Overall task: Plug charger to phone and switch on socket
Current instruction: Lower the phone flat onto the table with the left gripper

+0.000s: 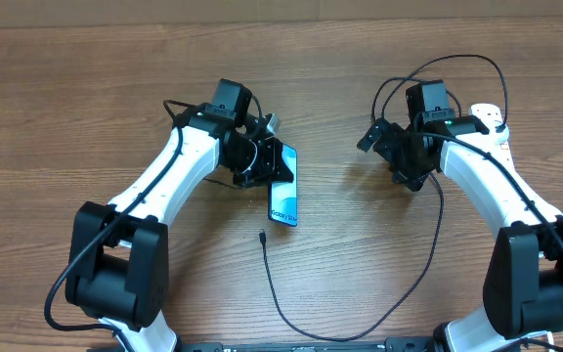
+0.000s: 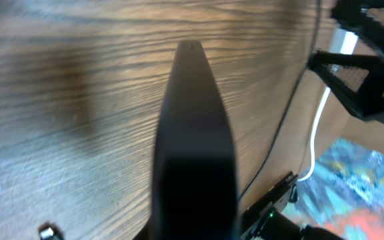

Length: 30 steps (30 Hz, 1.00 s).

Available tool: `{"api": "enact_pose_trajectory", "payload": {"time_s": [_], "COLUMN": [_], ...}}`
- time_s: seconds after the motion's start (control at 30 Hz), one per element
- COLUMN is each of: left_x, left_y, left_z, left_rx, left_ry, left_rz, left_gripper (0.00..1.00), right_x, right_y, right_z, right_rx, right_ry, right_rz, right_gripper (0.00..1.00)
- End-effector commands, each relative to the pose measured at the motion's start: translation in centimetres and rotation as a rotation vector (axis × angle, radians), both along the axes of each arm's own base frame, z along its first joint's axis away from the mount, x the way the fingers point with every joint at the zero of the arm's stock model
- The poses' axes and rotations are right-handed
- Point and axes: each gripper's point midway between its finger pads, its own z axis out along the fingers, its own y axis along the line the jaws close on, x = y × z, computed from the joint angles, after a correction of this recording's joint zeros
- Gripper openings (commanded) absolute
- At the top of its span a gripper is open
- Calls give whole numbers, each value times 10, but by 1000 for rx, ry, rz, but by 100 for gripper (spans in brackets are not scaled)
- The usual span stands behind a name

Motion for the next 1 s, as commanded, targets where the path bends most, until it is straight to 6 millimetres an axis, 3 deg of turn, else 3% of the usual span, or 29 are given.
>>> {"api": "enact_pose_trajectory", "payload": {"time_s": [0.0,0.33,0.5,0.7,0.97], "left_x": [4,9,12,37,41], "left_y": [-4,8,15,33,33], "left_z": [29,73,63,40,45], "left_rx": [-151,-468,-419,-241,-271], "left_ry": [-100,-327,-328,-185,-236], "left_rz": [-97,-255,-242,-15,-39], "left_gripper": [4,5,4,4,4], "right_x": [3,3,3,3,3], "right_y": [-2,-2,-2,-2,-2], "right_z": [2,2,2,2,2], "right_rx": [-14,-14,-14,-14,-14], "right_ry": [-12,-12,-12,-12,-12], "right_rz": [-1,-1,-1,-1,-1], "right_gripper": [100,100,100,100,100]}}
